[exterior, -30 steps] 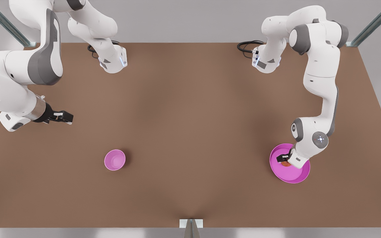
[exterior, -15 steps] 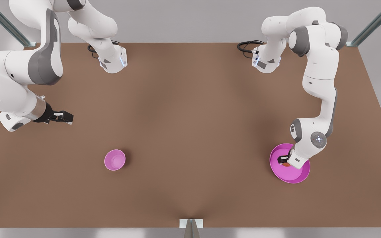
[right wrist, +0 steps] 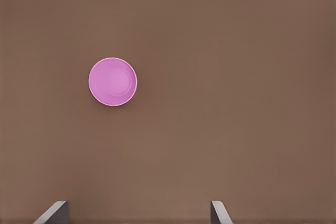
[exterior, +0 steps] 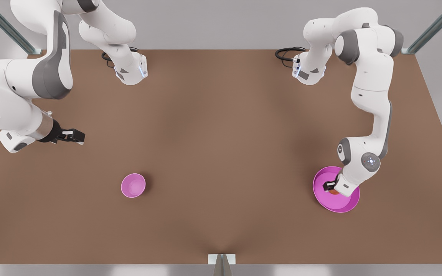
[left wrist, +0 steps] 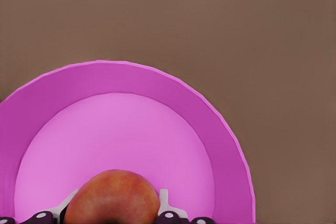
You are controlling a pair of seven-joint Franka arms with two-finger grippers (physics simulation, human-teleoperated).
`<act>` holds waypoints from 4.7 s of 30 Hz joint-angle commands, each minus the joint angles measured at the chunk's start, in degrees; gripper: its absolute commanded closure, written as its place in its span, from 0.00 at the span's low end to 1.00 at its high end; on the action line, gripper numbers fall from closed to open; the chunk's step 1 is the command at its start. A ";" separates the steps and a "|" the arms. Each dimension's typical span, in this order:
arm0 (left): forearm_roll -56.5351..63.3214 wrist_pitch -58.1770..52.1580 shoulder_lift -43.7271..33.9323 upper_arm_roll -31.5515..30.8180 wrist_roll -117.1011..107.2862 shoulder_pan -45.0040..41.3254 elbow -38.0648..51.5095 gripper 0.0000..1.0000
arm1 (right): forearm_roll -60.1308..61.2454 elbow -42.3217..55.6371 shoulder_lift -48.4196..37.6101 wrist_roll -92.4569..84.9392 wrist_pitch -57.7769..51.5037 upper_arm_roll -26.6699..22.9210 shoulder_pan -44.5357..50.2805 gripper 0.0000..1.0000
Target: Use the left arm to pick up the apple from the plate, transfer it to the gripper of the right arm, and then use the right arm to place it into the bowl
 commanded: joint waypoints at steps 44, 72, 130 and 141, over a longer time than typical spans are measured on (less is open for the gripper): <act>-70.34 -4.28 15.33 -29.62 113.81 -18.58 33.79 0.37 | 84.25 -4.10 30.82 -38.80 16.15 7.71 4.38 0.00; -73.16 -3.67 15.42 -29.36 113.55 -19.37 33.00 0.37 | 87.23 -12.80 27.22 -55.24 27.58 14.83 4.47 0.00; 3.31 -51.57 -34.42 2.02 -12.66 -9.35 15.25 0.00 | 69.66 -1.82 34.07 -61.21 14.83 -2.48 -7.57 0.53; 3.04 -52.18 -33.01 2.28 -12.57 -8.65 16.30 0.00 | 58.42 -2.00 34.07 -63.41 15.45 -1.96 -8.63 0.53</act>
